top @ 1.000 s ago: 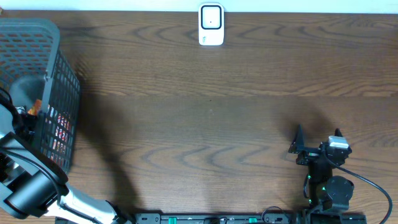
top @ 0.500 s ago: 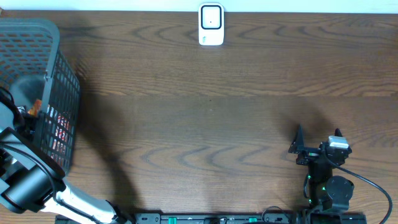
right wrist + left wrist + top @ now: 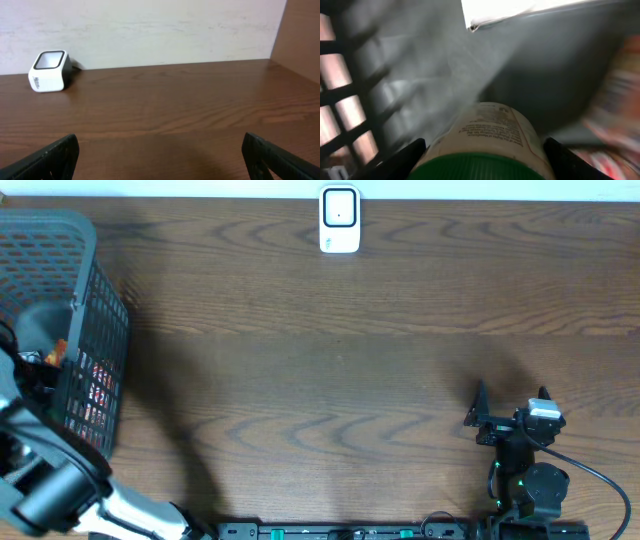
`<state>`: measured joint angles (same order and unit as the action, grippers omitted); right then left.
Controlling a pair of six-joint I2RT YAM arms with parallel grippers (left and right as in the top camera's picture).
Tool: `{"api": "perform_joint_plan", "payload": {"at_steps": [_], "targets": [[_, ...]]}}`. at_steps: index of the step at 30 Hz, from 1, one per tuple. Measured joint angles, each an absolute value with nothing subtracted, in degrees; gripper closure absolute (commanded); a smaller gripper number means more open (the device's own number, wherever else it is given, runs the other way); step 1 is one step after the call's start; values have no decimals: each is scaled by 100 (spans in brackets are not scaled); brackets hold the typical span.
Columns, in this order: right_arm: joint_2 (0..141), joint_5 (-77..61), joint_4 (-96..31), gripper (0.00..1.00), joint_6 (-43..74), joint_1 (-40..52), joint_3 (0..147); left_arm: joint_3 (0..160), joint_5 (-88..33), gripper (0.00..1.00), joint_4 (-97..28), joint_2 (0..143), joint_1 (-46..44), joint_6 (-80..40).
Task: Scan the item barcode
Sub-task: 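Reach the left gripper into the basket and grasp the green-capped bottle, then lift the bottle out and place it upright on the table center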
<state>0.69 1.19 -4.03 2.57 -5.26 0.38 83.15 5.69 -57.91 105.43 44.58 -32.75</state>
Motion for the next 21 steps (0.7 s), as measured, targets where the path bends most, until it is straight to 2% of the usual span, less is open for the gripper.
{"api": "perform_joint_plan", "payload": {"at_steps": [8, 14, 17, 21], "targets": [[69, 119, -403, 1, 257, -526, 38, 9544, -89, 33, -5745, 8281, 4458, -3367], [69, 119, -401, 1, 257, -526, 38, 9804, -1409, 33, -5325, 6866, 4274, -3745], [69, 119, -401, 1, 257, -526, 38, 9806, -2112, 34, -5109, 6657, 3634, -3929], [69, 119, -403, 1, 257, -526, 38, 9780, -2510, 34, -5085, 6864, 2075, -4049]]}}
